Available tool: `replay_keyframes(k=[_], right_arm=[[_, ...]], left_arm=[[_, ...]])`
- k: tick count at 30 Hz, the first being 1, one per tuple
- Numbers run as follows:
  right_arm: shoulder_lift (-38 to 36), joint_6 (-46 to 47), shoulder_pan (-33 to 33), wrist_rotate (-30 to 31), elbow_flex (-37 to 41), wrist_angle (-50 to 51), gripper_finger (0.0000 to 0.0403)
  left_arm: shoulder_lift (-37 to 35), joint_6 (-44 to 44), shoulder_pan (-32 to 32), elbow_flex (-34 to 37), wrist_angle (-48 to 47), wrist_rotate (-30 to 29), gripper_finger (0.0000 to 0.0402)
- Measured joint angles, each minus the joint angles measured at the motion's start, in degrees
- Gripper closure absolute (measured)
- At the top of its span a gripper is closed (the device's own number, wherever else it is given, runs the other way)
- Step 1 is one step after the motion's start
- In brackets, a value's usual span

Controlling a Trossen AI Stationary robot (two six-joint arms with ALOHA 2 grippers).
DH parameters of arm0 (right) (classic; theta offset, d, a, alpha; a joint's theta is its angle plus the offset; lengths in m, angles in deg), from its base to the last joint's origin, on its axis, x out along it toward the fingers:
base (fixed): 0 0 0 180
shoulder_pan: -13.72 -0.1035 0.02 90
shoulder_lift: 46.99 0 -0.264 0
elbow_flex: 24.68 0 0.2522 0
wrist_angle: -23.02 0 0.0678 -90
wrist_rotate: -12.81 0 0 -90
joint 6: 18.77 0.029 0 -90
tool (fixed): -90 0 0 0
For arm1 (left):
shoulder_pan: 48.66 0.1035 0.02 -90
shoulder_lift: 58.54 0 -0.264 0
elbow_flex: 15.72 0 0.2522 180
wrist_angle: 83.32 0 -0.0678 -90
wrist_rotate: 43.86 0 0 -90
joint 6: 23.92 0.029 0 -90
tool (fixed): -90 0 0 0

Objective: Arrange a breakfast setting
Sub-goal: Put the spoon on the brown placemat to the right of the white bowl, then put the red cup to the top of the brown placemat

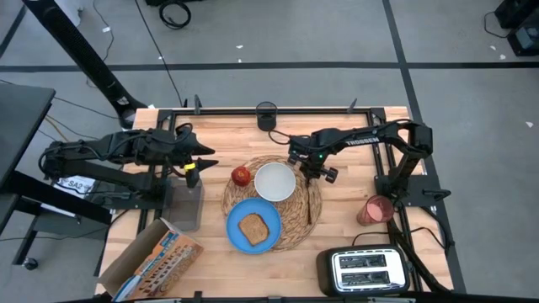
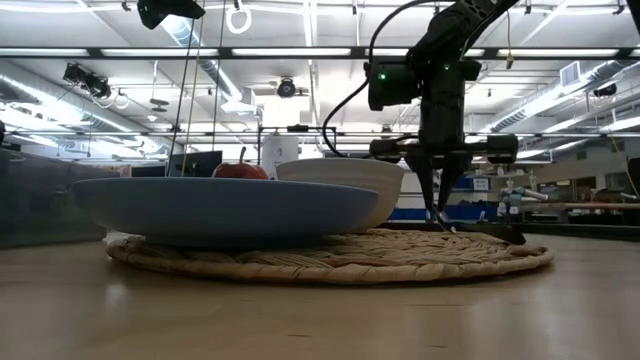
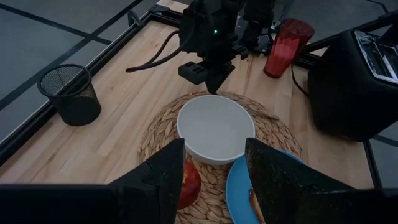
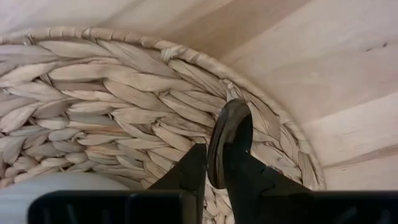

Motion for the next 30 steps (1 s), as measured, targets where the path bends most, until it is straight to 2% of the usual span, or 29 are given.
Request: replay_keyframes(k=[11,15,18,23,27,30], right_arm=[[0.01,-5.30,-2.06,0.02,-0.02,-1.74,0.0301],[-0.93,-11.23,-2.28,0.72,-0.25,-1.82,0.0293],[-3.44,-17.87,-2.30,3.66,-1.70,-0.62,0.0286],[-9.72,-28.54,-3.53,11.90,-3.87,1.79,0.0273],[-14.86,-34.89,-6.63,17.57,-4.35,1.90,0.0255],[-17.86,-38.40,-10.16,21.12,-4.35,1.37,0.0237]], left_arm=[[0.00,0.22,0.00,0.00,0.00,0.00,0.0225],[0.00,0.70,0.00,0.00,-0.02,0.02,0.0225],[-0.30,0.72,0.01,0.00,-0.13,0.04,0.0225],[-1.18,0.41,0.00,0.00,0.29,0.03,0.0225],[-1.52,0.01,-0.05,0.00,2.07,0.09,0.0225],[-1.51,-0.02,-0.96,0.00,5.41,2.44,0.0225]])
